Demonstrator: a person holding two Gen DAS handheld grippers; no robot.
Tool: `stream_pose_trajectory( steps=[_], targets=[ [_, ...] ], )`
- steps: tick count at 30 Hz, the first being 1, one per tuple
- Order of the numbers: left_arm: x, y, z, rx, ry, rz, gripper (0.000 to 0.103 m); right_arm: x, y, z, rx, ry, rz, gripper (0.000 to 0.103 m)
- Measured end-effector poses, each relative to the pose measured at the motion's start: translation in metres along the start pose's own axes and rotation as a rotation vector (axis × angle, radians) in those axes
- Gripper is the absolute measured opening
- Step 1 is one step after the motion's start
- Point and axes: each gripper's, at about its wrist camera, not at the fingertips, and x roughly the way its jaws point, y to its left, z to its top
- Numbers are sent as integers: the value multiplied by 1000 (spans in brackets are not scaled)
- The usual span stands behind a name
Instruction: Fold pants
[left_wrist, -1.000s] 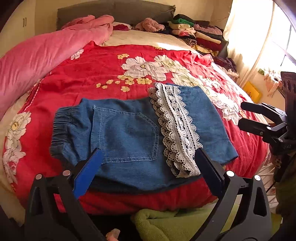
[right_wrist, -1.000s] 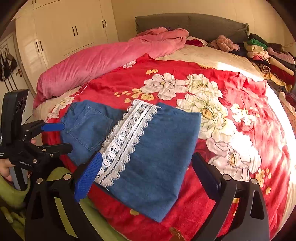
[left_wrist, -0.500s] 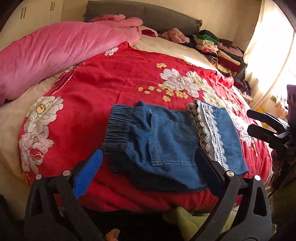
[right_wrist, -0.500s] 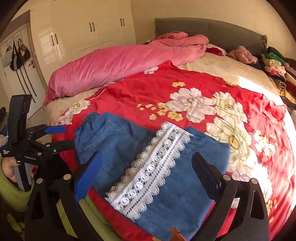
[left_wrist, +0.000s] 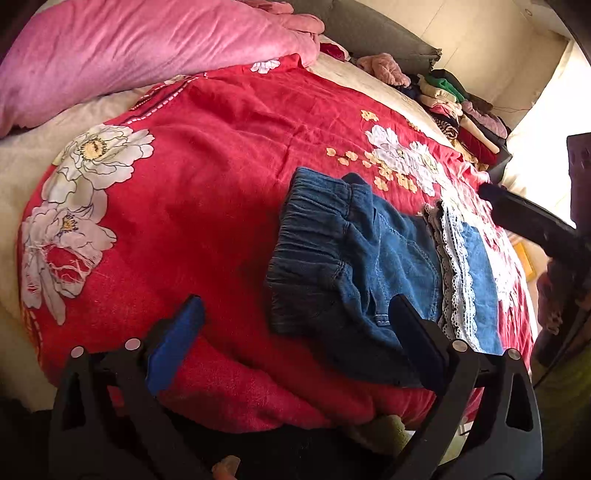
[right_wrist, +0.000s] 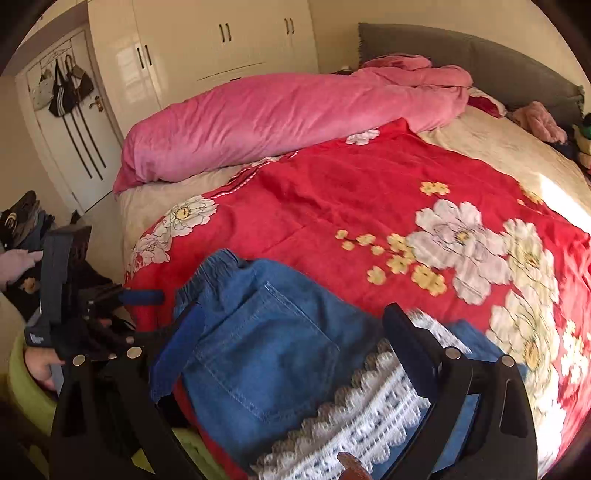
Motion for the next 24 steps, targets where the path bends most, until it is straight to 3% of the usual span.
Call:
stream_pose_trajectory(
  steps=[2,8,9,19,20,21,23,24],
  targets=[
    [2,-1,0,0,-4,-5,91,12,2,8,-10,16,14,97],
    [15,-4,-2,7,19,-27,53,55,12,27,-49,104,91,97],
    [17,-5,-3,10,25,-31,50,63,15,30,-57,125,100,96],
    [21,-3,-4,0,39,-55,50,121,37,31,-118,269,181,95],
    [22,-2,-4,-1,39,-58,50,124,37,30,-114,280,197,92],
    [21,-2,-4,-4,39,-61,50,127,38,29,-111,291,223,78],
    [21,-1,-3,-7,39,-65,50,128,37,28,-106,290,246,67],
    [21,-1,-4,-9,39,-67,50,125,35,27,-106,281,247,57]
  ],
)
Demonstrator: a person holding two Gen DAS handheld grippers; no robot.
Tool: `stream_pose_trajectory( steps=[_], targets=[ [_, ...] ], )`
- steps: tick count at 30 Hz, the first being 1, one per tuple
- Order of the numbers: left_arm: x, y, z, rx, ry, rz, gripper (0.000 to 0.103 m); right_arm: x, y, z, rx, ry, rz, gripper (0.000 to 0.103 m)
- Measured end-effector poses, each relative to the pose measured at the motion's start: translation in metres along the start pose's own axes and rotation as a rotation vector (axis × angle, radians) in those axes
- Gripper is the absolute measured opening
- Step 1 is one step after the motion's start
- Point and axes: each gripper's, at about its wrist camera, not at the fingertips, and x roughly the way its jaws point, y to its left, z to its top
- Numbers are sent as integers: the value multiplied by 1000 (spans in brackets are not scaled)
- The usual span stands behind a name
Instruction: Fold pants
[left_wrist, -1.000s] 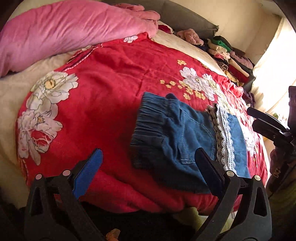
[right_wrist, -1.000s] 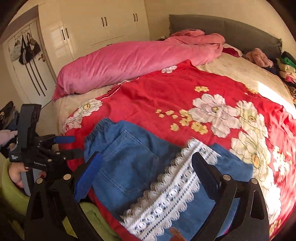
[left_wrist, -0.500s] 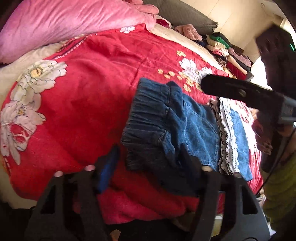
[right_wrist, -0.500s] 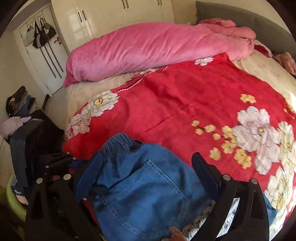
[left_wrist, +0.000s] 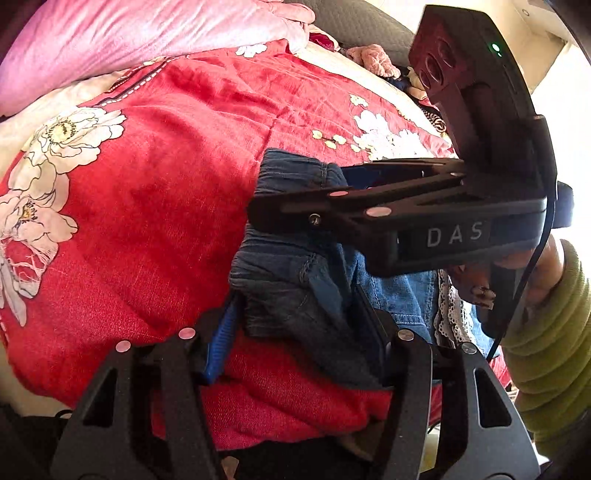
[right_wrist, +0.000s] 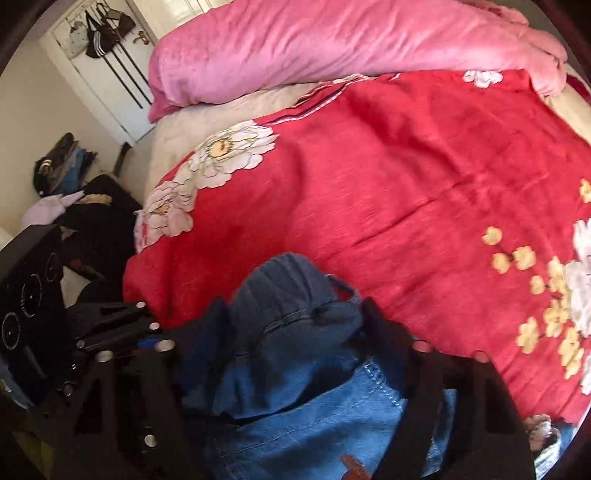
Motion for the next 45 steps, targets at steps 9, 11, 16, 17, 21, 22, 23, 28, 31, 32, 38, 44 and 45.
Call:
stream_pose_trajectory(
  steps=[9,11,16,17,21,22,23,28,31,32,38,44,45],
  targets=[
    [-13,-11,0,-16,-37,-78,76,-73,-20,-34,94,-187,115,34],
    [-14,-18,0,-19,-32,-120,79,-94,-27,-48,116,-231,136,34],
    [4,-50,3,-3,26,-260,86,-132,-45,-74,167,-312,145,34],
    [8,-58,4,1,40,-287,86,-139,-49,-79,177,-326,142,34],
    [13,-94,7,63,39,-323,86,-160,-62,-99,219,-376,137,34],
    [13,-104,7,86,35,-334,85,-166,-65,-105,232,-392,136,35],
    [14,-116,6,116,34,-348,85,-172,-68,-111,246,-410,137,37],
    [31,-159,-11,240,88,-382,86,-199,-93,-166,389,-492,69,64],
    [50,-174,-26,298,147,-377,86,-204,-103,-205,495,-484,-6,72],
    [54,-177,-30,307,159,-375,86,-203,-105,-216,521,-471,-26,74],
    [58,-184,-41,338,163,-345,86,-184,-105,-241,598,-419,-38,83],
    [55,-190,-47,374,144,-306,88,-160,-103,-219,556,-377,10,43],
    [53,-188,-48,378,144,-305,88,-164,-100,-217,538,-393,27,38]
  ],
)
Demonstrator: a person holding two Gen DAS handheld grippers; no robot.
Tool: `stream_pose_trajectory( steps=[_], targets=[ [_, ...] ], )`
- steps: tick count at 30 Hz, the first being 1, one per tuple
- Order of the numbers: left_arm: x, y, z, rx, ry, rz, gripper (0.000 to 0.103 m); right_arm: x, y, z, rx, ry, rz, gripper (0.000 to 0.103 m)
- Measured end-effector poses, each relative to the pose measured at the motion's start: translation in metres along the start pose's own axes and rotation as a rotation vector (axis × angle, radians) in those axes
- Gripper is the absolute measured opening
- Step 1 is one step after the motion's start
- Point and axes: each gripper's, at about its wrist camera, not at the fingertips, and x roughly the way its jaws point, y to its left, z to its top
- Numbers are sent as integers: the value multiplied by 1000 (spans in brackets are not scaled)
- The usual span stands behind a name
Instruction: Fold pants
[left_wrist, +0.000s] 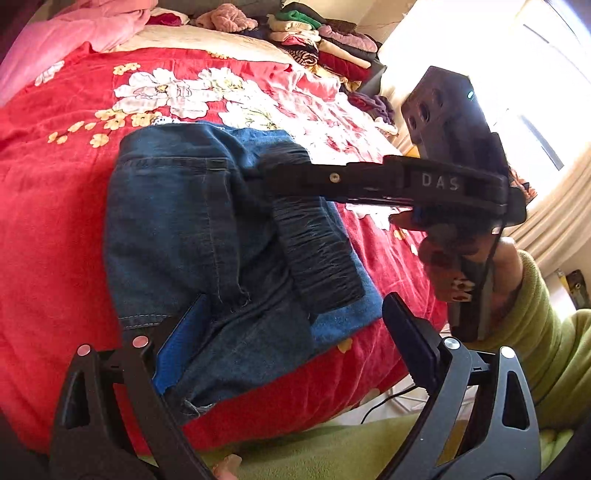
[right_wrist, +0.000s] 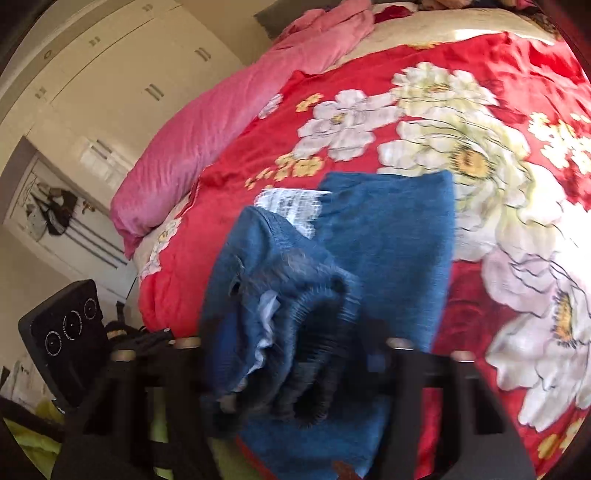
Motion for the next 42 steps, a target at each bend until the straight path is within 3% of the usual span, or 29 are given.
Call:
stream_pose_trajectory(
  steps=[3,6,8,17,29,37,38,40,41,42],
  targets=[
    [0,1,-1,11,2,5,89,-12,9,0,-60,-37,-21,37],
    [1,1,-1,14,3,-1,89,-11,-17,-3,11,-2,-133,37],
    [1,1,0,14,3,-7,89,-6,-30,-9,60,20,-145,37],
    [-9,1,2,1,-18,-4,93,-37,-7,-12,-24,-52,-213,75],
    [-32,4,9,0,-87,57,93,-88,38,-35,-193,-148,-306,81],
    [-46,34,16,-73,-117,149,93,-81,77,-72,-427,-109,-368,82],
    [-47,40,18,-85,-118,162,92,-78,83,-77,-463,-100,-365,82],
    [-48,52,22,-103,-112,198,70,-68,95,-86,-522,-77,-323,82],
    [-48,57,25,-109,-108,202,54,-63,100,-90,-556,-67,-315,82],
    [-47,59,27,-108,-103,202,47,-58,106,-93,-589,-59,-311,82]
  ],
)
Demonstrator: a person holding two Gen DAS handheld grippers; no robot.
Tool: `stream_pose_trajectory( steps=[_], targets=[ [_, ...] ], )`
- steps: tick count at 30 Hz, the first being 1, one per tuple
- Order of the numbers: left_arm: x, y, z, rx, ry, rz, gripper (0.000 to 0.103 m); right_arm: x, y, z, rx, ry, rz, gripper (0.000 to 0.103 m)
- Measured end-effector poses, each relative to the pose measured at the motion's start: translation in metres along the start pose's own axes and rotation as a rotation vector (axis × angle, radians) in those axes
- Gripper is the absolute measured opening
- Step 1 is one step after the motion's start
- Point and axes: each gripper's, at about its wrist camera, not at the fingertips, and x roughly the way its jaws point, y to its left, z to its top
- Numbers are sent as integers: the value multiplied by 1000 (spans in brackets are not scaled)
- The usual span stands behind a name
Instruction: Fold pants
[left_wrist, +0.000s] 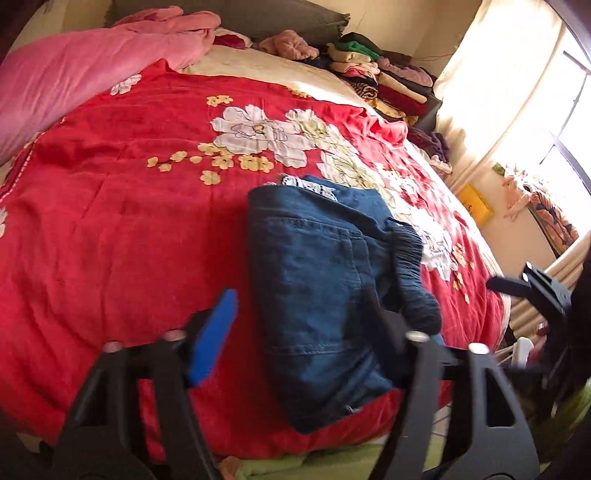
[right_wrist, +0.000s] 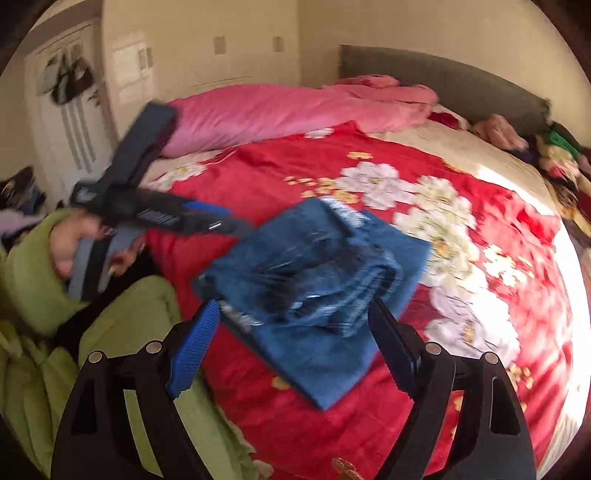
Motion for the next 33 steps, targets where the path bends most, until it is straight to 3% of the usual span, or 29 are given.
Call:
stream_pose_trajectory(
  steps=[2,3,4,13,14,15,16,19,25,27,29,33],
  targets=[
    [5,-3,5,27,20,3,38,11,16,2,-81,22,17,71],
    [9,-6,8,45,31,4,38,16,23,2,-109,35,30,52],
    [13,-9,10,61,44,3,38,24,29,3,-143,48,40,44],
    [57,-7,23,92,134,29,38,81,54,10,-340,105,5,44],
    [58,-7,23,90,135,31,38,86,52,10,-337,114,26,38],
    [59,-6,23,89,133,32,38,88,50,10,-318,121,80,17],
    [60,-6,23,90,133,34,38,85,46,10,-289,122,134,7],
    [60,-6,23,90,127,32,38,68,39,8,-266,111,219,4],
    [61,-6,22,80,118,25,40,90,37,-17,-229,209,183,4],
    [56,-8,21,82,106,25,42,91,38,-17,-212,203,179,5],
    [53,-9,20,80,97,16,49,87,38,-13,-196,195,188,8],
    [48,-12,19,85,82,23,51,71,35,-11,-177,162,194,19]
  ],
)
